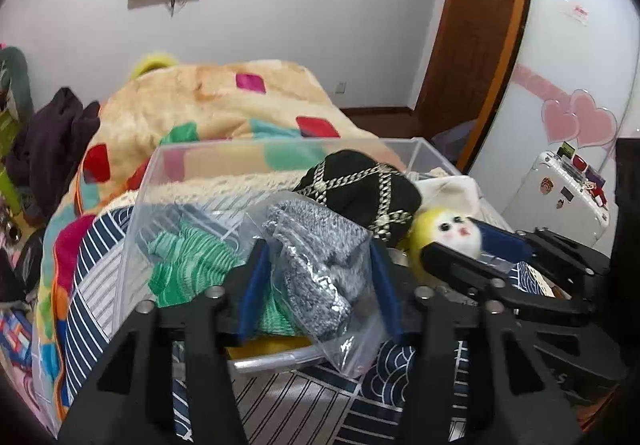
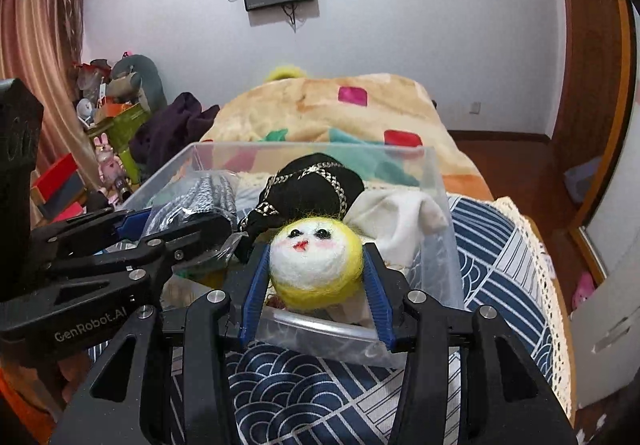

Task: Organize soft objects
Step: 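Release the bag into the box with left tool while right tool releases the ball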

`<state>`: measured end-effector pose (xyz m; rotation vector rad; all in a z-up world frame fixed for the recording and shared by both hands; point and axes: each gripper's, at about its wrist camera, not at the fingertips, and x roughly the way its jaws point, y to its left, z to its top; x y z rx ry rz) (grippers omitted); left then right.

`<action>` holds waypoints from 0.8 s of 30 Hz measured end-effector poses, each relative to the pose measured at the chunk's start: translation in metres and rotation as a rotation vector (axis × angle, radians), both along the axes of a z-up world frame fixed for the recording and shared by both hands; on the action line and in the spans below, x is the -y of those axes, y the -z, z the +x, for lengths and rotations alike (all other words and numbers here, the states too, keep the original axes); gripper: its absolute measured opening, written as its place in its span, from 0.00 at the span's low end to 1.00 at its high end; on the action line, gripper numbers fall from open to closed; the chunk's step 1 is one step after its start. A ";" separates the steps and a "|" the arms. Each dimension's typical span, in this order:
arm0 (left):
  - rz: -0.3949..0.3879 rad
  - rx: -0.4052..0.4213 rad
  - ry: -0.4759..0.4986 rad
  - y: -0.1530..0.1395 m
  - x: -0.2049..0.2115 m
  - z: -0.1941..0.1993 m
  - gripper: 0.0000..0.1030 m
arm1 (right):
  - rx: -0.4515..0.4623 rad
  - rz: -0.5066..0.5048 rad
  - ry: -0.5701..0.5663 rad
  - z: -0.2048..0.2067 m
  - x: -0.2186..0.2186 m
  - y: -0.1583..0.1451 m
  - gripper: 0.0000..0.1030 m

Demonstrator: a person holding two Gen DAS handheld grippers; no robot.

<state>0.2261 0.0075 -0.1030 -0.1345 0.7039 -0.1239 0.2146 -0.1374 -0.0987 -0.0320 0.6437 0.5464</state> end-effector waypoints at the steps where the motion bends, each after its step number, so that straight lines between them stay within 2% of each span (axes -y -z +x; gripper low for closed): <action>1: -0.012 -0.007 -0.001 0.001 -0.002 0.000 0.54 | 0.002 0.002 0.000 0.000 0.001 -0.001 0.42; 10: -0.045 0.022 0.003 -0.014 -0.009 -0.023 0.66 | -0.007 0.029 -0.016 -0.002 0.008 -0.010 0.49; 16: -0.025 0.113 0.000 -0.044 -0.010 -0.053 0.66 | 0.068 0.058 -0.020 -0.019 0.014 -0.035 0.54; 24: 0.004 0.281 -0.016 -0.097 -0.008 -0.100 0.66 | 0.207 0.103 -0.013 -0.048 0.026 -0.076 0.55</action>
